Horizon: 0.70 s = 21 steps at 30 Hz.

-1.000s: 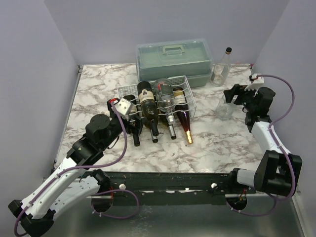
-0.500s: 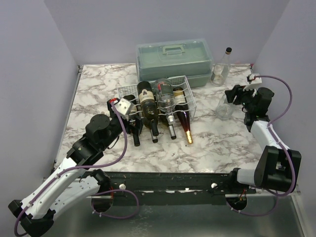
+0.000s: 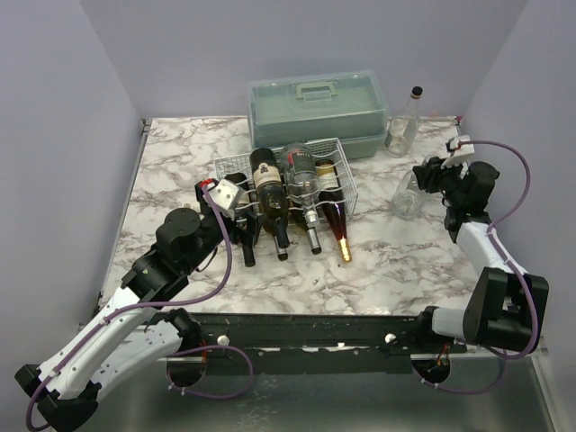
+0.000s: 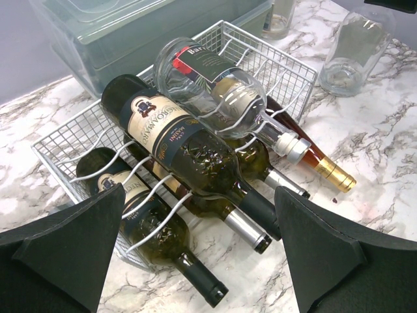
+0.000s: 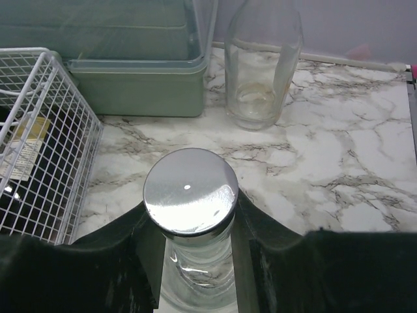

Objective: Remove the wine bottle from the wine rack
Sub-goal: Move the wine bottle to the corner of the board.

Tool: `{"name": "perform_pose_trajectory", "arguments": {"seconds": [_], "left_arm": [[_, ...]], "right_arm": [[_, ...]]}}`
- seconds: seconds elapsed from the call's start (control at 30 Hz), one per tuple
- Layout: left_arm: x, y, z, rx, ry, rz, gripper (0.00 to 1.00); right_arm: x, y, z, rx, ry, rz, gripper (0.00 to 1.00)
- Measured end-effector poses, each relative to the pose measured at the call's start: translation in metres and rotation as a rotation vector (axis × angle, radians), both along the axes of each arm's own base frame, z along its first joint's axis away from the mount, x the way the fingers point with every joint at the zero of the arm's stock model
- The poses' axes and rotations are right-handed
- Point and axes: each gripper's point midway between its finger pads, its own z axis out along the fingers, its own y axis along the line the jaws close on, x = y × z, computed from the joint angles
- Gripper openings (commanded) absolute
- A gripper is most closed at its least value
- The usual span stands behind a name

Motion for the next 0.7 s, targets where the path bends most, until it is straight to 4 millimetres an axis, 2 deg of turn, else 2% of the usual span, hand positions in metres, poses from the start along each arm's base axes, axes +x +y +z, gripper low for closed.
{"name": "perform_pose_trajectory", "arguments": {"seconds": [0.2, 0.47, 0.7], "left_arm": [[0.0, 0.0, 0.0, 0.0, 0.0, 0.0, 0.99], [0.0, 0.0, 0.0, 0.0, 0.0, 0.0, 0.99], [0.0, 0.0, 0.0, 0.0, 0.0, 0.0, 0.99]], "right_arm": [[-0.002, -0.003, 0.0, -0.017, 0.001, -0.013, 0.04], [-0.001, -0.012, 0.001, -0.04, 0.01, -0.063, 0.01], [0.011, -0.024, 0.002, -0.064, 0.041, -0.107, 0.0]]}}
